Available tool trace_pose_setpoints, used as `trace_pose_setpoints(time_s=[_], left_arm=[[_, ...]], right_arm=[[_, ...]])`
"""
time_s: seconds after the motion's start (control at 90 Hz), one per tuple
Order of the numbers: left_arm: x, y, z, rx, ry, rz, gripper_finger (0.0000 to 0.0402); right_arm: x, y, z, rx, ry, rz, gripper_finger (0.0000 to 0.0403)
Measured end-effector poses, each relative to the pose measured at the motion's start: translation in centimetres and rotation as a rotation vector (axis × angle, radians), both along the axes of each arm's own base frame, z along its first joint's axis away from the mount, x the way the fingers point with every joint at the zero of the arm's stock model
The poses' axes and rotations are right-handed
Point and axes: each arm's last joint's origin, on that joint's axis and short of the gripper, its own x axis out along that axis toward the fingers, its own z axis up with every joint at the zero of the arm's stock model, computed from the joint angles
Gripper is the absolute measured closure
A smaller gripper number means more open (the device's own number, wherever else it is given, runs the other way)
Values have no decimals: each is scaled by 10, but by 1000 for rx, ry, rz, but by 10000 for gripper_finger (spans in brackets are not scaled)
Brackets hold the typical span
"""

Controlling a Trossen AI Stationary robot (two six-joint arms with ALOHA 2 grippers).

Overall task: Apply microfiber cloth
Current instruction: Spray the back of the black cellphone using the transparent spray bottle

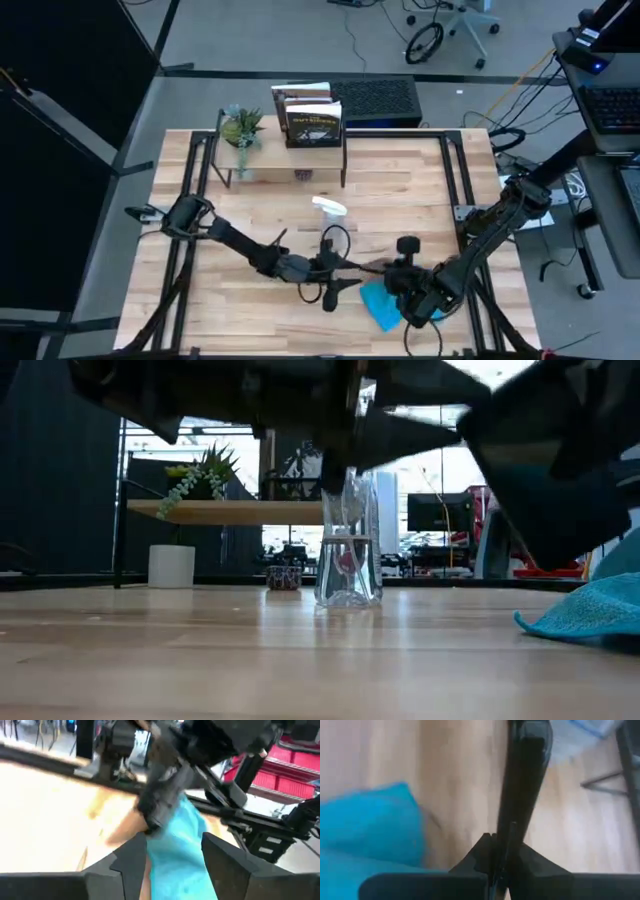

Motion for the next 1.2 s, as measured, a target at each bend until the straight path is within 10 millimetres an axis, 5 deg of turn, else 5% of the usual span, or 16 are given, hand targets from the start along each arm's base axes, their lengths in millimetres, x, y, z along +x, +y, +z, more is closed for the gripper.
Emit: trace_pose_setpoints(time_s=[0.222, 0.5, 1.2], left_arm=[[-1, 2, -7, 14, 67, -2, 224], [-2, 4, -13, -29, 151, -2, 224], [-1, 7, -13, -31, 149, 6, 223]], right_arm=[[17, -25, -2, -44, 96, 17, 393], [18, -50, -28, 56, 198, -65, 393], [44, -73, -44, 260, 127, -31, 389]])
